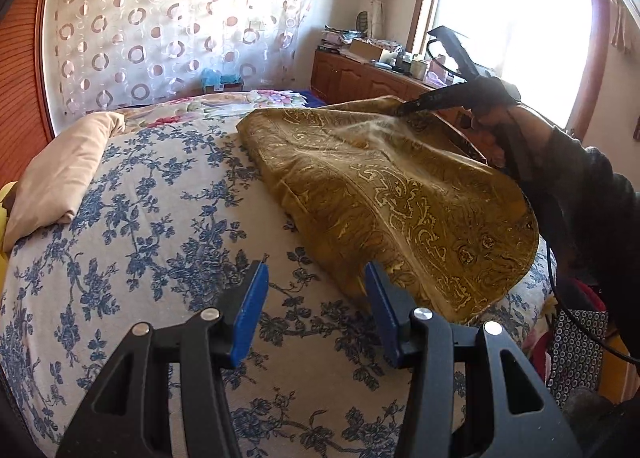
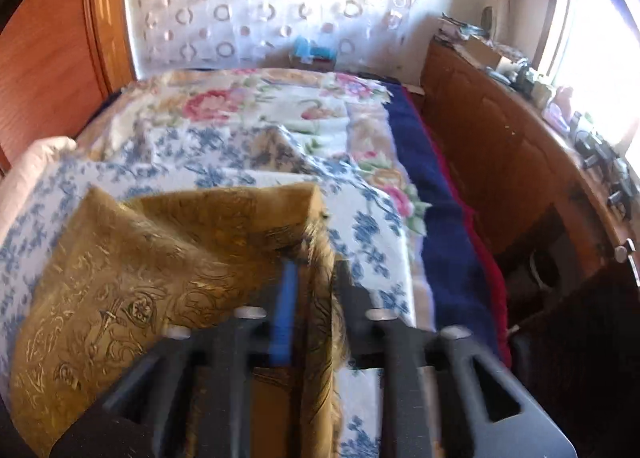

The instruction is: Fold small clothes

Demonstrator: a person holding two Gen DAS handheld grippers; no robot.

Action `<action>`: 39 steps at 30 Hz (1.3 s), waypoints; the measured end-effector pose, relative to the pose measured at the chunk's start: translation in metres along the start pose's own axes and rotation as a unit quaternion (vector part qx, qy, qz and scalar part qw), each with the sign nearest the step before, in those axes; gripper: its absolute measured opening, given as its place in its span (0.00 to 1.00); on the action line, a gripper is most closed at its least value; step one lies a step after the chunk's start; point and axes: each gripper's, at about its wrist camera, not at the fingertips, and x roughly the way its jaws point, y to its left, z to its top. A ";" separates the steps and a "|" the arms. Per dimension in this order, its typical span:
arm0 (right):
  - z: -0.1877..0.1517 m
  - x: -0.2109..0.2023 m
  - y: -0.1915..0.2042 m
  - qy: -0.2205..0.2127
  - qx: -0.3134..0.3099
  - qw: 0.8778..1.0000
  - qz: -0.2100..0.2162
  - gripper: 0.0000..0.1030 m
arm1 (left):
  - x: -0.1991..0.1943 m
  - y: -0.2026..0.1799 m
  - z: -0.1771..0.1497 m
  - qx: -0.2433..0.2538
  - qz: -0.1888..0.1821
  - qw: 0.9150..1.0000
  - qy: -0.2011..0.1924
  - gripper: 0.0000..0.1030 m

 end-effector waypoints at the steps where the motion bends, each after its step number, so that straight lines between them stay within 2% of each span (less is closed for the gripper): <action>1: -0.002 -0.004 -0.001 -0.004 -0.001 1.000 0.008 0.50 | 0.002 0.000 0.000 -0.001 -0.003 1.000 0.004 0.48; 5: -0.030 -0.039 -0.007 -0.025 -0.002 0.999 0.044 0.56 | 0.004 -0.006 0.001 0.003 -0.011 1.000 0.006 0.48; 9: -0.081 -0.074 -0.005 -0.031 -0.005 0.996 0.081 0.67 | 0.009 -0.012 -0.001 0.004 -0.022 1.000 0.015 0.48; 13: -0.128 -0.099 -0.003 -0.030 0.006 0.994 0.101 0.70 | 0.017 -0.017 -0.005 0.008 -0.025 0.999 0.029 0.48; 15: -0.144 -0.103 -0.002 -0.025 0.013 0.993 0.113 0.70 | 0.019 -0.020 -0.008 0.009 -0.026 0.999 0.038 0.48; 21: -0.178 -0.095 0.004 -0.002 0.012 0.994 0.106 0.70 | 0.030 -0.018 -0.016 -0.003 -0.029 0.997 0.069 0.48; 26: -0.192 -0.094 -0.001 0.002 0.032 0.993 0.118 0.69 | 0.028 -0.019 -0.020 -0.009 -0.033 0.997 0.069 0.48; 29: -0.199 -0.093 0.002 0.002 0.032 0.992 0.121 0.64 | 0.025 -0.020 -0.025 -0.006 -0.054 0.996 0.068 0.47; 30: -0.200 -0.094 0.002 0.000 0.030 0.992 0.121 0.62 | 0.024 -0.021 -0.027 -0.005 -0.065 0.995 0.070 0.35; 31: -0.202 -0.096 0.003 -0.002 0.030 0.992 0.125 0.54 | 0.024 -0.021 -0.027 -0.007 -0.077 0.994 0.072 0.27; 32: -0.203 -0.097 0.004 -0.003 0.031 0.991 0.130 0.41 | 0.024 -0.021 -0.028 -0.010 -0.087 0.993 0.074 0.22; 33: -0.203 -0.098 0.005 -0.002 0.029 0.989 0.142 0.33 | 0.023 -0.022 -0.029 -0.011 -0.093 0.993 0.075 0.14; 34: -0.204 -0.099 0.007 -0.001 0.026 0.988 0.150 0.18 | 0.023 -0.023 -0.029 -0.011 -0.097 0.992 0.075 0.07; 35: -0.203 -0.100 0.009 -0.003 0.022 0.988 0.154 0.11 | 0.021 -0.024 -0.028 -0.011 -0.101 0.992 0.072 0.05; 39: -0.197 -0.117 0.004 -0.035 0.030 0.983 0.176 0.06 | -0.002 -0.030 -0.010 -0.006 -0.112 0.993 0.029 0.02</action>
